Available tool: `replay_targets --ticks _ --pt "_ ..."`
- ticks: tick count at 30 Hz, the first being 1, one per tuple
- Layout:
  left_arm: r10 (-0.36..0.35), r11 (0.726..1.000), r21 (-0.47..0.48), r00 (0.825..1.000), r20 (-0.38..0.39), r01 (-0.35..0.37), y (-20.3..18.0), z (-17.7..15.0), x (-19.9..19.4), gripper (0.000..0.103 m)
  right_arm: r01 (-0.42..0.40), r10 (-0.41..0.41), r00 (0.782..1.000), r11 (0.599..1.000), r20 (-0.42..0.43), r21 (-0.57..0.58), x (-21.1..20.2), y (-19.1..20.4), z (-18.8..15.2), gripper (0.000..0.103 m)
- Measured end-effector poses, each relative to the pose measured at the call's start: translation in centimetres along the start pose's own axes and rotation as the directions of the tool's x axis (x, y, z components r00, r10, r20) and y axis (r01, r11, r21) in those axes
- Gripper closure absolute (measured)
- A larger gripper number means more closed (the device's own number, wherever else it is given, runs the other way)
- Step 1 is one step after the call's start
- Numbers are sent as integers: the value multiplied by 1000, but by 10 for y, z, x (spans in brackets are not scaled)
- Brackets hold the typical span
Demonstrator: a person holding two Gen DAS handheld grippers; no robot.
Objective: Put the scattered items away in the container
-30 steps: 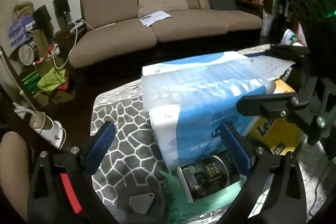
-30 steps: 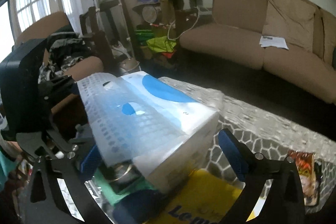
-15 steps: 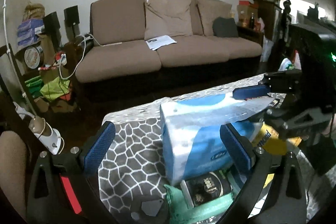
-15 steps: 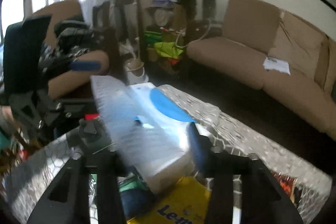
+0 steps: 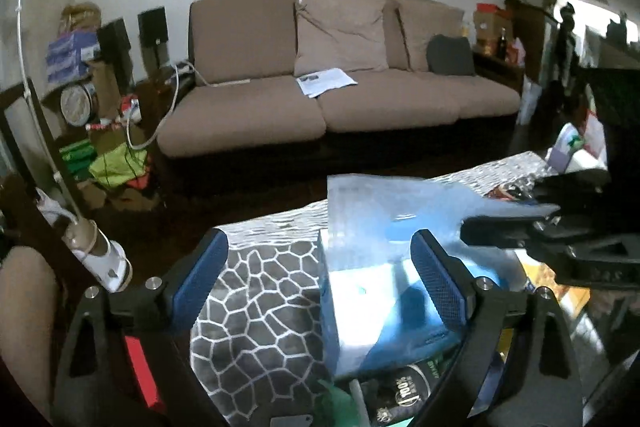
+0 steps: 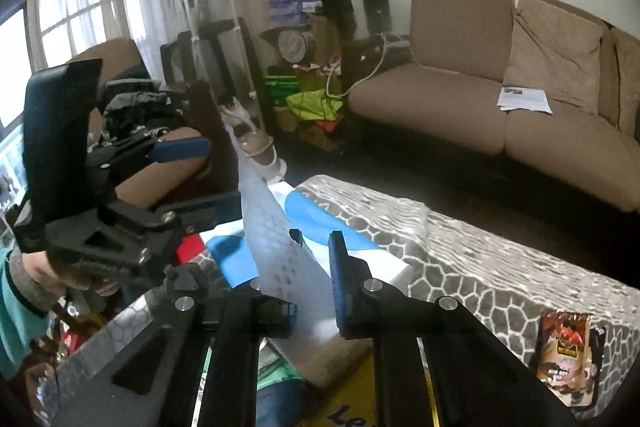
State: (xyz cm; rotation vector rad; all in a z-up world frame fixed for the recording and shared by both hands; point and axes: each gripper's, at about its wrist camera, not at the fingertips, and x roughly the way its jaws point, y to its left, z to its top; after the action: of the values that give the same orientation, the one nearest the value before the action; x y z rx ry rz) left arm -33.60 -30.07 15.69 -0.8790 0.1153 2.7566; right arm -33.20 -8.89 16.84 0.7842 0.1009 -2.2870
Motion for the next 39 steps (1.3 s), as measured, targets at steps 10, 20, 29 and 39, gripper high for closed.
replay_targets --ticks 10,20,29,39 --pt "-35 998 -62 998 -56 31 -4 6 22 37 -22 23 1000 1000 15 -14 -6 5 -4 91" --pt "-92 993 -75 995 -44 88 1 3 20 69 -26 26 999 1000 20 -10 -7 5 -5 92" --pt "-77 995 -60 997 -19 76 -14 3 17 80 104 -106 992 994 63 32 -6 5 1 67" --pt "-47 995 -93 999 -3 46 -14 2 16 81 258 -264 962 963 75 79 10 17 6 90"
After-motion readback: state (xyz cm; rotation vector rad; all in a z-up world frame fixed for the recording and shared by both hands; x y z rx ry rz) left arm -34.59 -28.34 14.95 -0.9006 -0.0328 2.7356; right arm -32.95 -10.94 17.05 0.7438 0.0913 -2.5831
